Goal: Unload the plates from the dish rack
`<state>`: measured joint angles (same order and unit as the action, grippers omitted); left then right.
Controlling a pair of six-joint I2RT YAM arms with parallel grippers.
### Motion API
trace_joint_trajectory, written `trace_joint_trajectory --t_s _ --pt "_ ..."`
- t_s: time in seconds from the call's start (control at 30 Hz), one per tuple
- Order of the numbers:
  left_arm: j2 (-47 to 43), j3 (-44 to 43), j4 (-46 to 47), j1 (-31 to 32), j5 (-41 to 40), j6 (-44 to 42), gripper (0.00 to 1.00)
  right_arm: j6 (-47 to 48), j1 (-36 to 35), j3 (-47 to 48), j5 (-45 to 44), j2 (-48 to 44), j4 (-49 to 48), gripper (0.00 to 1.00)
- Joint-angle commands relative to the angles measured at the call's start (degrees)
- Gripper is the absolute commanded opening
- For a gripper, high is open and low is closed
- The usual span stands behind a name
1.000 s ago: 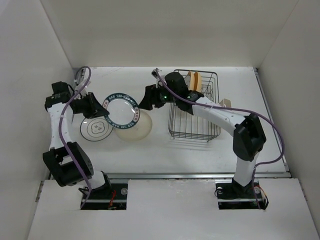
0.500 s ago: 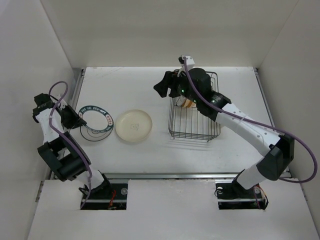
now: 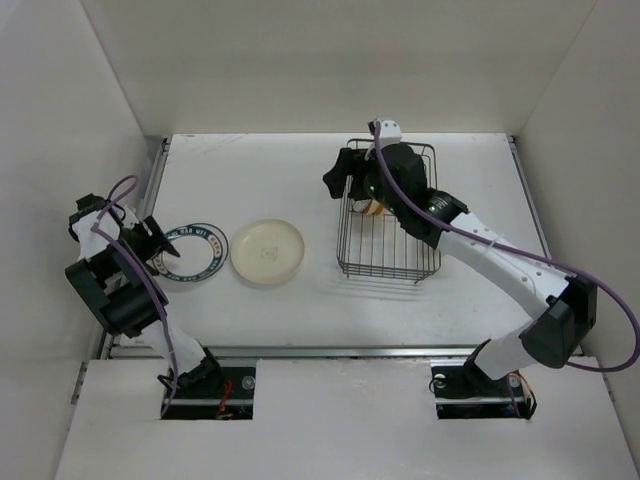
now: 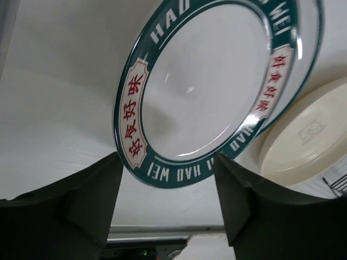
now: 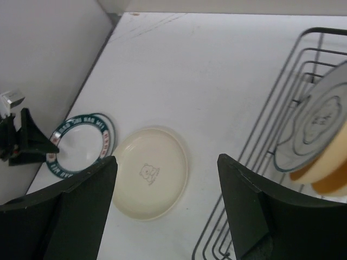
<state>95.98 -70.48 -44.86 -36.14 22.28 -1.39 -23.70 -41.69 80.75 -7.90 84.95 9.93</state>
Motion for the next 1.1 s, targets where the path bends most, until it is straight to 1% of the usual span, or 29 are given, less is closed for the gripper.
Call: trace_joint_trajectory --t_s 0.0,0.03,0.07,0.17,0.2,0.3,0.37,0.43,0.5,0.57,0.6,0.63,0.7,0.87,0.9,1.03,1.07 --pt "2.7 -4.4 -6.6 -0.2 -0.9 -2.6 0.67 -1.2 0.0 2.5 -11.9 -2.7 4.2 0.81" --pt "3.2 -5.0 -7.3 -0.2 -1.5 -2.7 0.69 -1.7 0.0 3.3 -14.7 -2.7 5.7 0.82" --pt "3.8 -5.7 -7.9 -0.2 -1.5 -3.3 0.69 -1.7 0.0 4.5 -19.9 -2.7 8.3 0.82" --pt "2.5 -5.7 -7.9 -0.2 -1.5 -4.0 0.74 -5.4 1.3 5.9 -26.8 -1.5 12.3 0.83" --pt "1.9 -5.7 -7.9 -0.2 -1.5 -4.6 0.74 -6.2 2.6 6.6 -29.6 -1.5 14.7 0.83" --pt "0.6 -5.2 -7.1 -0.2 -0.3 -6.4 0.76 -8.0 5.2 6.6 -32.3 -0.2 17.0 0.83" --pt "0.0 -5.2 -7.7 -0.2 1.1 -8.4 0.77 -8.6 6.7 6.6 -32.9 1.2 17.5 0.83" --pt "0.0 -5.7 -8.4 -0.2 1.1 -8.4 0.77 -8.6 8.7 7.2 -32.4 2.2 18.0 0.79" --pt "-0.6 -6.2 -9.0 -0.2 1.6 -9.1 0.77 -8.6 10.0 7.8 -31.8 4.2 18.6 0.77" --pt "-2.8 -6.3 -9.0 -0.2 1.6 -9.1 0.77 -8.6 11.6 8.4 -30.8 6.6 18.6 0.74" --pt "-3.5 -6.3 -8.5 -0.2 1.0 -8.5 0.77 -8.6 12.2 9.3 -30.2 7.5 18.6 0.71" --pt "-4.9 -5.7 -8.5 -0.2 1.0 -8.5 0.77 -8.6 12.2 9.9 -29.5 8.5 18.6 0.65" --pt "-6.1 -5.7 -8.5 -0.2 1.0 -8.5 0.77 -8.6 13.5 11.3 -28.7 11.3 19.2 0.60" --pt "-8.0 -4.6 -8.5 -0.2 1.0 -8.5 0.77 -8.6 14.1 15.0 -28.0 17.3 19.8 0.54" --pt "-8.5 -4.6 -8.5 -0.2 1.0 -8.5 0.77 -8.6 14.1 16.4 -29.4 18.4 21.2 0.53" --pt "-9.1 -4.0 -8.5 -0.2 1.0 -8.5 0.77 -8.6 14.1 20.0 -30.0 23.7 23.9 0.53" --pt "-9.1 -4.0 -8.5 -0.2 1.0 -8.5 0.77 -8.6 14.1 20.5 -30.0 24.2 24.4 0.48"
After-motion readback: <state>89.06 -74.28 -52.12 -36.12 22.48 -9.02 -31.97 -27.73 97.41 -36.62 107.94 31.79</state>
